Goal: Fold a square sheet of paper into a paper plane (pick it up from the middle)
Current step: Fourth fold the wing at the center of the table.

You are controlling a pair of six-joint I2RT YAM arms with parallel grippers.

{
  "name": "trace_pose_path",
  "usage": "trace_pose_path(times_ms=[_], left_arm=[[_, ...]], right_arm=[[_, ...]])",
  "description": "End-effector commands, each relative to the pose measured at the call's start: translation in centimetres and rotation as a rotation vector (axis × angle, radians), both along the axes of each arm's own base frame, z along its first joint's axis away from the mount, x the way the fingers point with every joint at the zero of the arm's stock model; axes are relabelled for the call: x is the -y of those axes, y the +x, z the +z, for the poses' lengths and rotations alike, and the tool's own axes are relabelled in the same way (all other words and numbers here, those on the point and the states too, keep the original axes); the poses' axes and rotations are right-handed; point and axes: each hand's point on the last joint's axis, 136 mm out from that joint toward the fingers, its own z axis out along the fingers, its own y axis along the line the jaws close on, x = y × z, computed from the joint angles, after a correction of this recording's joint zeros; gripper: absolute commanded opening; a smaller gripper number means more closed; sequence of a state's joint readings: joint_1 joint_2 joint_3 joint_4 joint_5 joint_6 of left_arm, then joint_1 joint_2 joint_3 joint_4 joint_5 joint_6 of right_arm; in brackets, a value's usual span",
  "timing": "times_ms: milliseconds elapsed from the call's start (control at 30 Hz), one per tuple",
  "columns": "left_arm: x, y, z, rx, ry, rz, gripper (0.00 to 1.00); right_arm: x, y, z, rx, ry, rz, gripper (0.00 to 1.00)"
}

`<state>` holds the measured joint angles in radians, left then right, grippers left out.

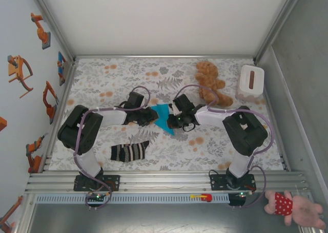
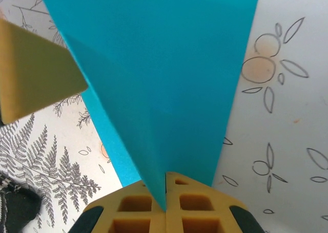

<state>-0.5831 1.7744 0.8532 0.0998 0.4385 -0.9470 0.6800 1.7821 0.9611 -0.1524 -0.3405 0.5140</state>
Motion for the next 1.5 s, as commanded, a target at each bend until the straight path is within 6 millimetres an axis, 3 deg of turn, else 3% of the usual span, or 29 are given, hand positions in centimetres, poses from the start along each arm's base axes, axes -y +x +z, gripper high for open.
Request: trace_pose_path(times_ms=[0,500,933,1267,1467], left_arm=[[0.4,0.2,0.6,0.024,-0.011,-0.007,0.21],[-0.2,-0.2,2.0,0.085,-0.044,0.008,0.21],[2.6,-0.2,4.7,0.160,-0.176,-0.059,0.25],[4.3,0.6,3.7,0.104,-0.200,-0.085,0.18],[4.1,0.8,2.3,0.056,-0.151,-0.070,0.15]], right_arm=[[-0.8,-0.7,-0.5,-0.053,0.026,0.042,0.00],[-1.3,-1.4,-1.9,-0.172,0.064,0.063,0.00],[-1.2,-1.1,-2.3,-0.263,0.199,0.056,0.00],[-0.7,-1.0,-2.5,-0.275,0.223,0.050,0.00],[-0.8,-0.9,-2.0,-0.266,0.235,0.054,0.00]])
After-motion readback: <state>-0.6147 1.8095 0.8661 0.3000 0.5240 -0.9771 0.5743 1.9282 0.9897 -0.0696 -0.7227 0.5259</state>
